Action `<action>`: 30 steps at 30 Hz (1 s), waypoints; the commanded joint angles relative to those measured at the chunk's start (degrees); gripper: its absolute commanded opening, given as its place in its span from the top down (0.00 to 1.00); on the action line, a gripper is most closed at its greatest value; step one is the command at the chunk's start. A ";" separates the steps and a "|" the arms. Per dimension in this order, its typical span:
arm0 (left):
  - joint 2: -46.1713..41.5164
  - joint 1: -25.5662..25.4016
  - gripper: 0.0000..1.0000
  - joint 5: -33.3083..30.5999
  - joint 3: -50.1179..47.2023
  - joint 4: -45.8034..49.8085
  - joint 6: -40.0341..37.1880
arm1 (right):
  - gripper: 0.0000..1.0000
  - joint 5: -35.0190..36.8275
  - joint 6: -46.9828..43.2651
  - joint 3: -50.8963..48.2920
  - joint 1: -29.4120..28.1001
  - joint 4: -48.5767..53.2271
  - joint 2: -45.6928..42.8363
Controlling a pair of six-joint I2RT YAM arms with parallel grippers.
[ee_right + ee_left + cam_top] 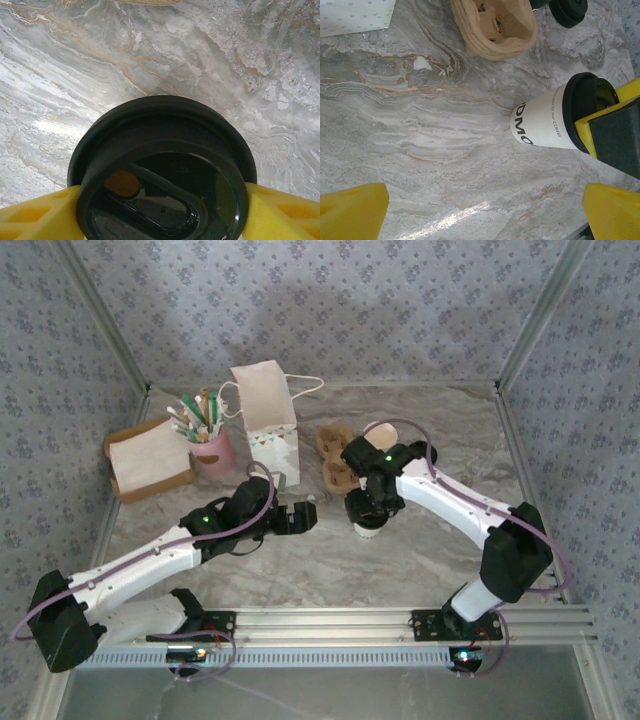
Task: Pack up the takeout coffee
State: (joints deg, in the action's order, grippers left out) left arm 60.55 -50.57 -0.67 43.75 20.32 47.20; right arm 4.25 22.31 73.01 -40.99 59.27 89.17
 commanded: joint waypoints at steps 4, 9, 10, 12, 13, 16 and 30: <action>1.13 0.22 0.01 0.87 0.50 -1.51 -0.29 | 0.21 0.32 1.60 2.34 -0.40 8.17 -0.35; 1.50 0.27 0.00 1.11 0.58 -1.78 -0.44 | 0.18 -0.34 1.50 3.95 -0.32 8.44 -0.69; 1.45 0.28 0.01 1.11 0.63 -1.82 -0.37 | 0.17 -0.38 1.51 3.98 -0.35 8.44 -0.83; 1.41 0.21 0.00 1.11 0.64 -1.77 -0.39 | 0.16 -0.52 1.59 3.91 -0.35 8.52 -1.05; 1.32 0.28 0.01 1.11 0.59 -1.80 -0.44 | 0.15 -0.55 1.57 3.96 -0.37 8.56 -1.18; 1.32 0.27 0.00 1.19 0.64 -1.71 -0.34 | 0.14 -0.26 1.55 4.15 -0.41 8.76 -1.90; 3.22 0.29 0.08 2.37 1.55 -2.89 -0.68 | 0.25 -0.95 1.69 5.39 0.73 7.84 -4.29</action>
State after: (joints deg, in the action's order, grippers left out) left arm 63.11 -50.57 0.62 43.77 19.22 47.09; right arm 3.79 23.24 77.52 -40.80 66.61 85.38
